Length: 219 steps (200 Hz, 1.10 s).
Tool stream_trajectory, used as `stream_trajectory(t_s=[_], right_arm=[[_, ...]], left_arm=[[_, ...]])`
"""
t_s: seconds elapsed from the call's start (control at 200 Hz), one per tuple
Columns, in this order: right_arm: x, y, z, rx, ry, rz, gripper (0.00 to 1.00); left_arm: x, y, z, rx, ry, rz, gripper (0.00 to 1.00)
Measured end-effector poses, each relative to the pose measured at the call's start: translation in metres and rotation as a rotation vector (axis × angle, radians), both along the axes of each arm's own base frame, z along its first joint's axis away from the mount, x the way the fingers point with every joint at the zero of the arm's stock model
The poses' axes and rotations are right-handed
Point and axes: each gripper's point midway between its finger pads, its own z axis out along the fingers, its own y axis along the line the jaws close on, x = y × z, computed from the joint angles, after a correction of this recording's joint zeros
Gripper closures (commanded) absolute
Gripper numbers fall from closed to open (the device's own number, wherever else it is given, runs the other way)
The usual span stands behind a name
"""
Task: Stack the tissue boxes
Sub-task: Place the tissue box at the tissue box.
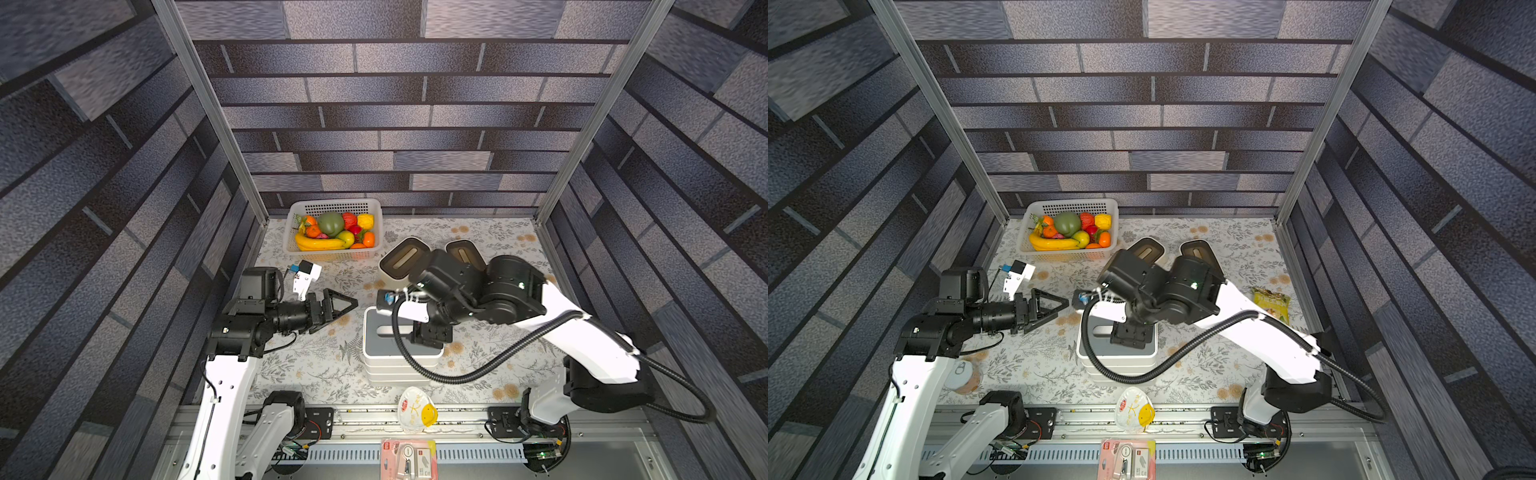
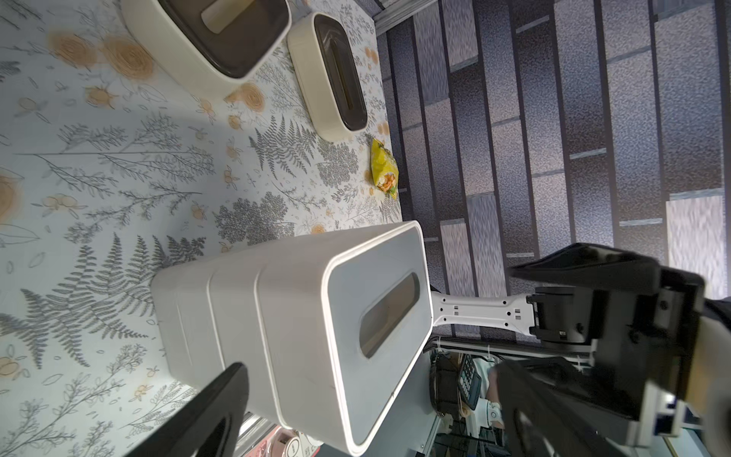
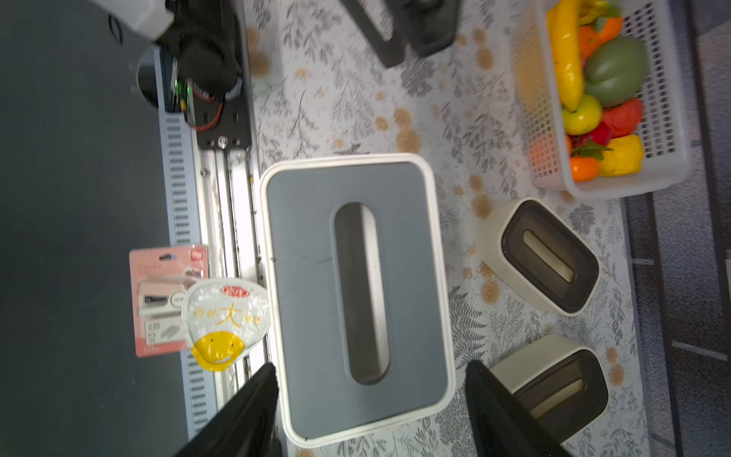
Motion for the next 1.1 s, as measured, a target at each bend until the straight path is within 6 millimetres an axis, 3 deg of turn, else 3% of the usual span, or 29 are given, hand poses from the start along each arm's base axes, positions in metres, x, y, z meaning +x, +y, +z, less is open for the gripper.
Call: stream_trajectory(t_s=[0.105,0.195,0.311,0.461,0.641,0.857,1.097], right_arm=[[0.057,-0.047,0.036,0.211,-0.040,-0.271,0.13],[0.096,-0.093,0.043,0.313,-0.039,-0.491,0.12],[0.127,-0.120,0.025,0.384,0.034,-0.650,0.11],[0.167,-0.145,-0.020,0.427,0.165,-0.824,0.11],[0.191,-0.174,-0.046,0.476,0.220,-0.968,0.11],[0.201,-0.177,-0.068,0.454,0.238,-1.005,0.13],[0.220,-0.179,-0.107,0.353,0.271,-1.037,0.25]], left_arm=[[0.028,0.007,0.007,0.049,-0.023,0.042,0.00],[0.054,0.009,0.012,0.084,-0.034,0.061,0.00],[0.081,0.007,0.008,0.144,-0.032,0.061,0.00],[0.106,0.002,-0.005,0.215,-0.034,0.047,0.00],[0.133,0.005,-0.030,0.273,-0.019,0.055,0.00],[0.162,0.001,-0.045,0.222,-0.024,0.023,0.00],[0.169,-0.009,-0.067,0.181,-0.035,-0.040,0.00]])
